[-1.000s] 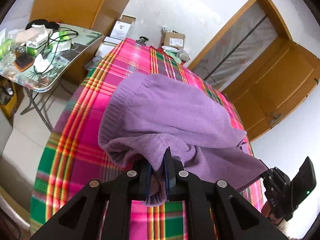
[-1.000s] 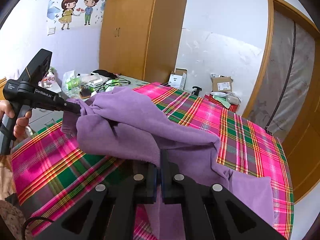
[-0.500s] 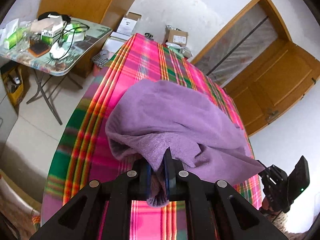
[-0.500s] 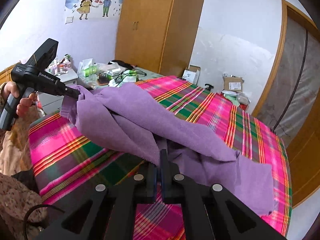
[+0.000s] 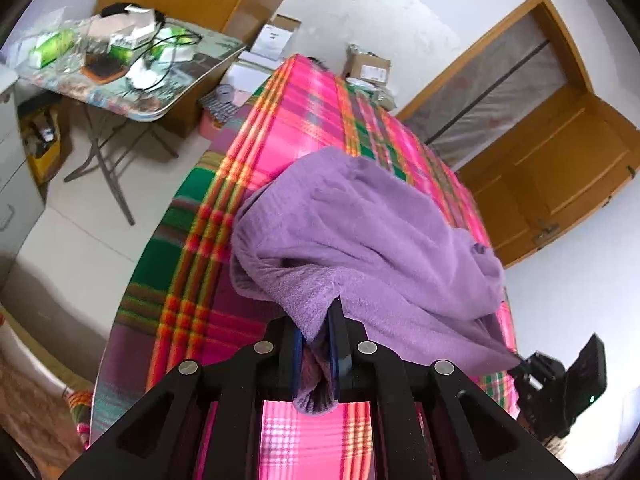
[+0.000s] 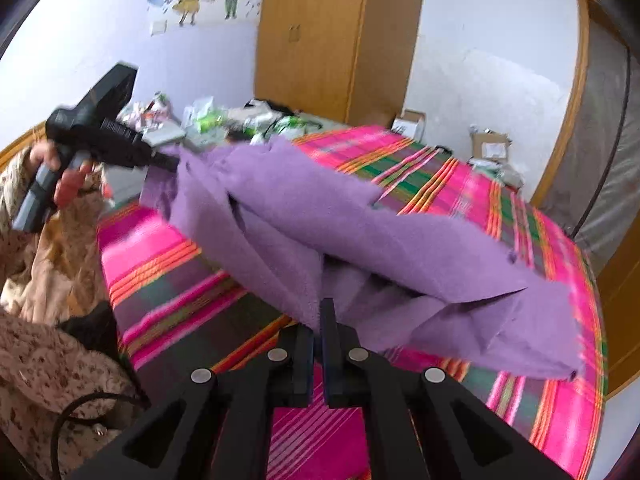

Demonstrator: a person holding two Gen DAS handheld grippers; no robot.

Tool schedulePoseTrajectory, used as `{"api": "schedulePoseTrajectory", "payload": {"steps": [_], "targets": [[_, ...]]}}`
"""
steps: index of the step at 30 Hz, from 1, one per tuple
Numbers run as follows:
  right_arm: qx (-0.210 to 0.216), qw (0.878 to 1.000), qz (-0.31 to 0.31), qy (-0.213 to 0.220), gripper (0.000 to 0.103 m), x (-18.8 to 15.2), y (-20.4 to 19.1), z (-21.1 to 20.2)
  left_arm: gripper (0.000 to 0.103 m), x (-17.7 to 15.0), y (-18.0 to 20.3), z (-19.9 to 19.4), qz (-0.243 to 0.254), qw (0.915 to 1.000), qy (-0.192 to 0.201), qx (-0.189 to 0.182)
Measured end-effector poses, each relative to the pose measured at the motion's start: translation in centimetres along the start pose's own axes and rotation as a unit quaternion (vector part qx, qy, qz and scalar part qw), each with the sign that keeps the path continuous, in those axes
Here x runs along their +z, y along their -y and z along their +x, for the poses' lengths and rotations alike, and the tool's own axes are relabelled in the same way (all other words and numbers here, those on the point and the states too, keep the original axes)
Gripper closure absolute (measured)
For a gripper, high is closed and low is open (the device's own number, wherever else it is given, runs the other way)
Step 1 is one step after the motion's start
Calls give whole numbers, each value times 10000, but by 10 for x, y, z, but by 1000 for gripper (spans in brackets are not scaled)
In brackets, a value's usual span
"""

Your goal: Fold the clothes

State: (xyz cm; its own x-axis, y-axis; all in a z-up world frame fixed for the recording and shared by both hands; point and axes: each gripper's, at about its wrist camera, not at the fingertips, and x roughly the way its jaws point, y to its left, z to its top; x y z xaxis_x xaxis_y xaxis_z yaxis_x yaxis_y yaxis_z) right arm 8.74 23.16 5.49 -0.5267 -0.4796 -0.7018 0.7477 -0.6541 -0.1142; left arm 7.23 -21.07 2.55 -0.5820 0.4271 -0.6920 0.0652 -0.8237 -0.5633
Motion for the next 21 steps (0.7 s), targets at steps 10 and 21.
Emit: {"api": "schedulePoseTrajectory", "payload": {"steps": [10, 21], "targets": [[74, 9996, 188, -211, 99, -16, -6, 10, 89, -15, -5, -1, 98, 9991, -71, 407], [-329, 9903, 1349, 16, 92, -48, 28, -27, 85, -32, 20, -46, 578, 9949, 647, 506]]}}
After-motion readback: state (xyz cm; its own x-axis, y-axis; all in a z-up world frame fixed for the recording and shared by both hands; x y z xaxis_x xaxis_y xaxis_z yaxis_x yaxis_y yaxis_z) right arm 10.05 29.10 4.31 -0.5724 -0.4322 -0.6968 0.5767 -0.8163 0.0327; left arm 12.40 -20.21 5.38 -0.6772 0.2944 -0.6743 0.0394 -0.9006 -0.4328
